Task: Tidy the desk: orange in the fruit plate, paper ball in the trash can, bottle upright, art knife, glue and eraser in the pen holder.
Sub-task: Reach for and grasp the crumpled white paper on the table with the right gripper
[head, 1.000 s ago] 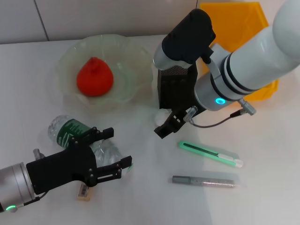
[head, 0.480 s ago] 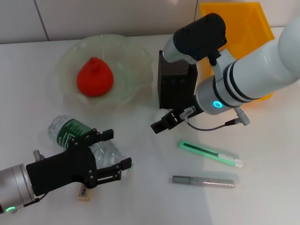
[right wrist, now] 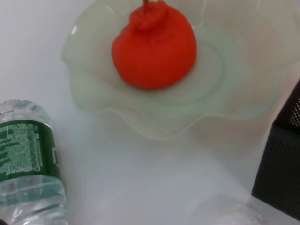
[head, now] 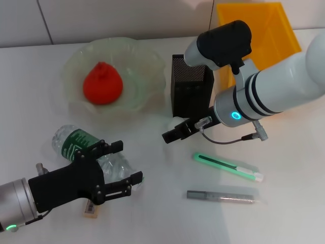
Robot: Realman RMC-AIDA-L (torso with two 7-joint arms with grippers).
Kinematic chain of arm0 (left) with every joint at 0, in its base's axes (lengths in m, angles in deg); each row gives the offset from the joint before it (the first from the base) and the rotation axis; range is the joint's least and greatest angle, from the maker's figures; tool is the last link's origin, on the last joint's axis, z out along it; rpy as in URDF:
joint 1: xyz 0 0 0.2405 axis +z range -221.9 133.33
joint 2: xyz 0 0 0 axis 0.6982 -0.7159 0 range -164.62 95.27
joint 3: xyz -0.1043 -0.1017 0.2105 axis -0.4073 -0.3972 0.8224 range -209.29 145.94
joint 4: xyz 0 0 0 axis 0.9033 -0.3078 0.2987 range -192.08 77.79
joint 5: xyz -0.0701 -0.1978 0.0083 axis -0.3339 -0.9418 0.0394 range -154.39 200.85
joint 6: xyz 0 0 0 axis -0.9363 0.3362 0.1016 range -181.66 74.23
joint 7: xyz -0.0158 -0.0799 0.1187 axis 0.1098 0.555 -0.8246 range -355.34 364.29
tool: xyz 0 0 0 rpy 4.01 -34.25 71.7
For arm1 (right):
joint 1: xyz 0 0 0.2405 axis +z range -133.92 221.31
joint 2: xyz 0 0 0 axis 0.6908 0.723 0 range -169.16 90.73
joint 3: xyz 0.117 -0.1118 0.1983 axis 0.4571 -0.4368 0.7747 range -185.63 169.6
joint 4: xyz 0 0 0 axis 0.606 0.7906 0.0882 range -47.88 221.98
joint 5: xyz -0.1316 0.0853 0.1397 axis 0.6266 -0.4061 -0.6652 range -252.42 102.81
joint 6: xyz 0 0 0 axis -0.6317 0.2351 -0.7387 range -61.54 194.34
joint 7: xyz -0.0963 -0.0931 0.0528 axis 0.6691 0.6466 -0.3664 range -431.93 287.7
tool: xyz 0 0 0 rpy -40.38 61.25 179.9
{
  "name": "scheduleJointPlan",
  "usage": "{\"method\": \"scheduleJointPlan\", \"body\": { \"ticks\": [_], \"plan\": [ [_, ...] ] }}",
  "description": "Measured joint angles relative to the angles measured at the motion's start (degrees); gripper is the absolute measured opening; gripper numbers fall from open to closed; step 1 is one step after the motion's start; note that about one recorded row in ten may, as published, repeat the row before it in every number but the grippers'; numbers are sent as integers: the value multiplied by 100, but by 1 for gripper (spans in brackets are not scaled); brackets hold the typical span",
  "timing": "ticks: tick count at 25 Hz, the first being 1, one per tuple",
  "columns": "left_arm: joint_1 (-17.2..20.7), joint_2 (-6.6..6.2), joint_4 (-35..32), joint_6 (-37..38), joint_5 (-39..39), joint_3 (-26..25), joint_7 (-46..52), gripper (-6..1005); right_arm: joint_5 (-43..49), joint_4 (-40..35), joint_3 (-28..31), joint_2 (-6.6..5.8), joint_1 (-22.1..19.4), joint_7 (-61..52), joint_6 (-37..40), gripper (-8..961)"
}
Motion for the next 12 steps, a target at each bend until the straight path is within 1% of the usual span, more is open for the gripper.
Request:
{"method": "scheduleJointPlan", "body": {
  "ticks": [12],
  "plan": [
    [3,1,0,0,0,8,0,869,-8,165,65,-4,-4,-3,-199,747]
  ]
}}
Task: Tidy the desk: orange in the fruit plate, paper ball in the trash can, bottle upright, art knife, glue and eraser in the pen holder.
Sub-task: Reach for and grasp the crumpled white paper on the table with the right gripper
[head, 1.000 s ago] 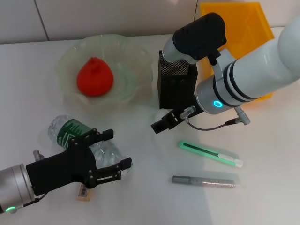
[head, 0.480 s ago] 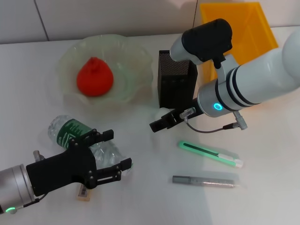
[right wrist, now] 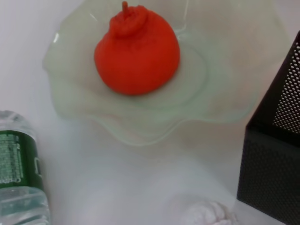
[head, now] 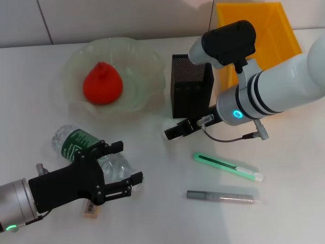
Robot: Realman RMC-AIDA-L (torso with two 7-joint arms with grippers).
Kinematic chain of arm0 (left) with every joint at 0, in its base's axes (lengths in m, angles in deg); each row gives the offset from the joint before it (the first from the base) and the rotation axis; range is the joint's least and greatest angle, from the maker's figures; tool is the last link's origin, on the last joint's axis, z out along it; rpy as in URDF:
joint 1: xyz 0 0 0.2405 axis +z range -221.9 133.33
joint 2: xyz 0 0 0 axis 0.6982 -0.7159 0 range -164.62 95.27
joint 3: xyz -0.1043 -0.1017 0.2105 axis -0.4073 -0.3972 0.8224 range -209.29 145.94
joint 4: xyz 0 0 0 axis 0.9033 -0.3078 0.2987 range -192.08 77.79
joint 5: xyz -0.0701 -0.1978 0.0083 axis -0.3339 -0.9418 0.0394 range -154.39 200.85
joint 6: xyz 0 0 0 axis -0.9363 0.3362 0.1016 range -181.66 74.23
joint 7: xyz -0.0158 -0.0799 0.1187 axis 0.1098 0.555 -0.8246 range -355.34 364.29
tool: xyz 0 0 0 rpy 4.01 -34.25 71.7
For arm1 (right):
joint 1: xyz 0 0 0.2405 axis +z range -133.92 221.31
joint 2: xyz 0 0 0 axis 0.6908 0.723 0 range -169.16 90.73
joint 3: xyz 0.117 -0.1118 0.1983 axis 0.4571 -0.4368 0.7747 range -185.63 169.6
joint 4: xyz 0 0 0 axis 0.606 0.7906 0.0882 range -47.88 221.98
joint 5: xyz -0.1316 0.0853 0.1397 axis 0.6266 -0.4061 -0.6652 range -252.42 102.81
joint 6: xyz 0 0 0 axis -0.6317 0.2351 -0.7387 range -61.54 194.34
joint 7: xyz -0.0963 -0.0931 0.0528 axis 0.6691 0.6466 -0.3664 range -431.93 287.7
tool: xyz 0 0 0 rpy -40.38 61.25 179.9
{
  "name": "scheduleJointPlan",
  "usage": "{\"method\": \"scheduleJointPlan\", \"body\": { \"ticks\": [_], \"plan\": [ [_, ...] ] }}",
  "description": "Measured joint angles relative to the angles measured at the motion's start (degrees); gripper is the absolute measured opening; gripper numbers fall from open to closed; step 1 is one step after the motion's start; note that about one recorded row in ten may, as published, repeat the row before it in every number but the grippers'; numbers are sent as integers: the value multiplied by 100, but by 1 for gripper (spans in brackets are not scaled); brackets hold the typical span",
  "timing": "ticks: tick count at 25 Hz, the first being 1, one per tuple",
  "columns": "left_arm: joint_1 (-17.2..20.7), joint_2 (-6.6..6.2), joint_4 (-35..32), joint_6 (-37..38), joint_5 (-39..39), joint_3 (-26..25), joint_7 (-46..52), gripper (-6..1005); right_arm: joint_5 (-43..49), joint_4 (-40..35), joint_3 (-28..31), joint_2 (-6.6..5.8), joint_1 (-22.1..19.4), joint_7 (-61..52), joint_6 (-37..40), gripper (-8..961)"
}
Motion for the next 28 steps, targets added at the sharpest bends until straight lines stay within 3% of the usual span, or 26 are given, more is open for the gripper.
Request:
{"method": "scheduleJointPlan", "body": {
  "ticks": [28],
  "plan": [
    [0,0,-1,0,0,19,-18,869,-478,760,-62,-20,348,140,-407,724]
  ]
}}
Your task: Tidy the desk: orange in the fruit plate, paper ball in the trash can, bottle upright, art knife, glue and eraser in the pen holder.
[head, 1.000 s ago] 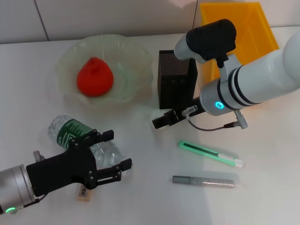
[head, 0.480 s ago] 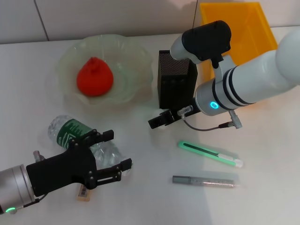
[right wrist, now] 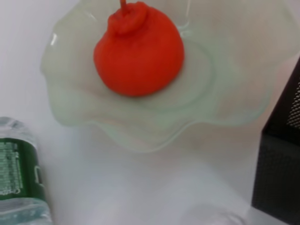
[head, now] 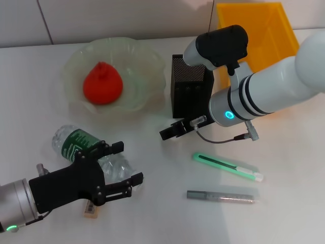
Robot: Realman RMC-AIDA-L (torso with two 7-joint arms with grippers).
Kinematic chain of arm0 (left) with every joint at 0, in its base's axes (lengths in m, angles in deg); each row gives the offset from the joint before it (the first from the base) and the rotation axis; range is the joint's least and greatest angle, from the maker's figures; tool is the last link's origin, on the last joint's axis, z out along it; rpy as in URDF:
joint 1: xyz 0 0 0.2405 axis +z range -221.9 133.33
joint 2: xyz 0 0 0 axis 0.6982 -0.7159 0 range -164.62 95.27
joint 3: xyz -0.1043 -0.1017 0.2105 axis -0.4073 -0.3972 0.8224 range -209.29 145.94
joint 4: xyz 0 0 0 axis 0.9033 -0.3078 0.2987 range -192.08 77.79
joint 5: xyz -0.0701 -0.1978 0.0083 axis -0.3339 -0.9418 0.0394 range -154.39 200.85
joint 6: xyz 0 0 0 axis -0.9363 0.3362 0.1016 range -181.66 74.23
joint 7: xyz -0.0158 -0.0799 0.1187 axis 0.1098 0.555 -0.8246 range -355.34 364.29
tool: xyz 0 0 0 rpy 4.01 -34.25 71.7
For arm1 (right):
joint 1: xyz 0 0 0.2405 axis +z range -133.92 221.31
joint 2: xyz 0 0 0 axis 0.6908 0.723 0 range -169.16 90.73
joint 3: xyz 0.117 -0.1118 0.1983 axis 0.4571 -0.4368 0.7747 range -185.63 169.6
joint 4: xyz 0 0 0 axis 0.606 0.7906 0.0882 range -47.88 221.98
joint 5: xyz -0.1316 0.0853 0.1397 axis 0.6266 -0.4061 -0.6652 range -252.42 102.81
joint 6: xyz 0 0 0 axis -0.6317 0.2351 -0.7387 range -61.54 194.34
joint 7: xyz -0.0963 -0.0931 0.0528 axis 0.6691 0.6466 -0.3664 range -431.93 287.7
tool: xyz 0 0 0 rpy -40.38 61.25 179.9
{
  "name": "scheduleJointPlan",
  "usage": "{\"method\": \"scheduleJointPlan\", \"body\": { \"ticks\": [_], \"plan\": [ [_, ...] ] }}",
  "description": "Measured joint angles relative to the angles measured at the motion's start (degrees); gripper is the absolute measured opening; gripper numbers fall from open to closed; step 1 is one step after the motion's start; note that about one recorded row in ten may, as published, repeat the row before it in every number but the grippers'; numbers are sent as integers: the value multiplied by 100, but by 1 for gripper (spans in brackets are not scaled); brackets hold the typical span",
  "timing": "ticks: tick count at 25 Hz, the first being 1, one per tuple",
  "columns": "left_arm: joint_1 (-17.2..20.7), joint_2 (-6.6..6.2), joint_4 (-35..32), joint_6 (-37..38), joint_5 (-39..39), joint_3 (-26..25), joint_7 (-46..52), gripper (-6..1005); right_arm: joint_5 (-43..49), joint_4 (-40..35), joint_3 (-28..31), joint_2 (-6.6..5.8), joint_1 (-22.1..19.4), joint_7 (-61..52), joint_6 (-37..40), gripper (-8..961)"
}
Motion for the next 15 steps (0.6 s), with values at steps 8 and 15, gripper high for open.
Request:
{"method": "scheduleJointPlan", "body": {
  "ticks": [8,15],
  "plan": [
    [0,0,0,0,0,7,0,870,-50,63,32,-11,13,67,3,610],
    [0,-1,0,1,0,17,0,869,-113,-549,81,-25,-262,96,290,417]
  ]
}}
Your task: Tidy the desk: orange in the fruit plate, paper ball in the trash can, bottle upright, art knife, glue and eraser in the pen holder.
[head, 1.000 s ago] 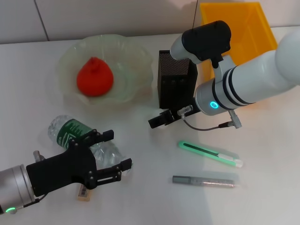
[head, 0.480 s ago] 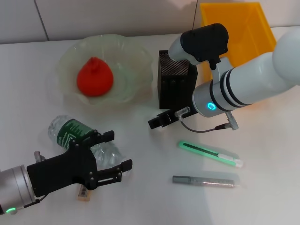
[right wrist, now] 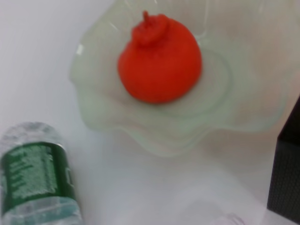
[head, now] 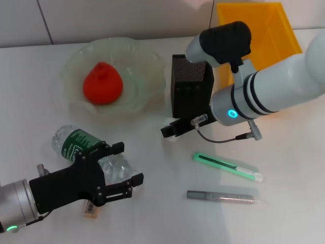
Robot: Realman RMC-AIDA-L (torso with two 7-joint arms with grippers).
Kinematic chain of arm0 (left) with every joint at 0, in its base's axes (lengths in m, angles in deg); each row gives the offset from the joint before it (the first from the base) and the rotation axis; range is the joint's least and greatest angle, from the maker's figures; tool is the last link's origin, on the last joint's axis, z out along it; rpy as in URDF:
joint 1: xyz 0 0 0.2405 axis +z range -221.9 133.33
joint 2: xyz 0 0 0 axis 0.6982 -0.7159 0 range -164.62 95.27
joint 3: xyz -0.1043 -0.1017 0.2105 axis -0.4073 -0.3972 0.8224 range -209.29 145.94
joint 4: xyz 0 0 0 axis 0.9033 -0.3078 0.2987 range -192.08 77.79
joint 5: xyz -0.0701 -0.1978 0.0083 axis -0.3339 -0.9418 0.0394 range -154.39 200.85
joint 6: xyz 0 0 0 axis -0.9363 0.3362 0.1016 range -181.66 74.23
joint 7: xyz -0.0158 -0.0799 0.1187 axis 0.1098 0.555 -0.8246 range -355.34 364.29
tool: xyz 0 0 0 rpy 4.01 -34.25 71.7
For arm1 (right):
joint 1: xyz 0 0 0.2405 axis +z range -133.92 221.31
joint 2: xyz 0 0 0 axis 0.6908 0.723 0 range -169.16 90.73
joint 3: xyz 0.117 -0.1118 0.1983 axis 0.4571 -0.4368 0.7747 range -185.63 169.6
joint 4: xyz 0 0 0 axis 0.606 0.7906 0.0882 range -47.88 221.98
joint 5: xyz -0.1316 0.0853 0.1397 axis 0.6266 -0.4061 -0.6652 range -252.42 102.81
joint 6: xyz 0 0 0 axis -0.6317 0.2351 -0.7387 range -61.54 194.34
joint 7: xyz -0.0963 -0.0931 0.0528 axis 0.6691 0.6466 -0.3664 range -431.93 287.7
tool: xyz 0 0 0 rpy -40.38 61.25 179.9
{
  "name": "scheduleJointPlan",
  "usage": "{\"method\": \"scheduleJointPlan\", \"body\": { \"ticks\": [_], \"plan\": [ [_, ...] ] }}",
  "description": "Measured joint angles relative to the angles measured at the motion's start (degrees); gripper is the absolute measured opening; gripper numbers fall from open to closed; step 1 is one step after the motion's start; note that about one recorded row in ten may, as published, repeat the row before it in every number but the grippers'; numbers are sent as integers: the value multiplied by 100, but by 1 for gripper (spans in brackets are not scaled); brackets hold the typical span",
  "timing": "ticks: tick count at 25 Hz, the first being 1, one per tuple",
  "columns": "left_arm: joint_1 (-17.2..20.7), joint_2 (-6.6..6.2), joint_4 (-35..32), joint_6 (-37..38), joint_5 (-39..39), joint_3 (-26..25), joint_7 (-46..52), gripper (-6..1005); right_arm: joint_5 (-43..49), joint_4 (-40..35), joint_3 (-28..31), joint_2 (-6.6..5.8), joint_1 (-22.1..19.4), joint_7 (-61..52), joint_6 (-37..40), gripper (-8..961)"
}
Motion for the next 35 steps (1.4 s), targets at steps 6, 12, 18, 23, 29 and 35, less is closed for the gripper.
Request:
{"method": "scheduleJointPlan", "body": {
  "ticks": [6,12,18,23,29,35],
  "plan": [
    [0,0,0,9,0,16,0,869,-48,-936,509,9,-341,205,806,399],
    [0,1,0,14,0,17,0,869,-1058,-1619,1688,13,-658,969,1636,396],
    [0,0,0,22,0,16,0,870,-1806,-1866,3311,-2,-920,1673,2063,395],
    [-6,0,0,24,0,17,0,870,-2186,-1769,4574,-13,-1093,2421,2025,394],
    [-54,0,0,30,0,16,9,869,-2230,-1199,5358,-23,-1054,3284,1495,394],
    [-71,1,-33,42,0,30,61,869,-2185,-530,5314,-31,-974,3780,824,394]
  ]
}}
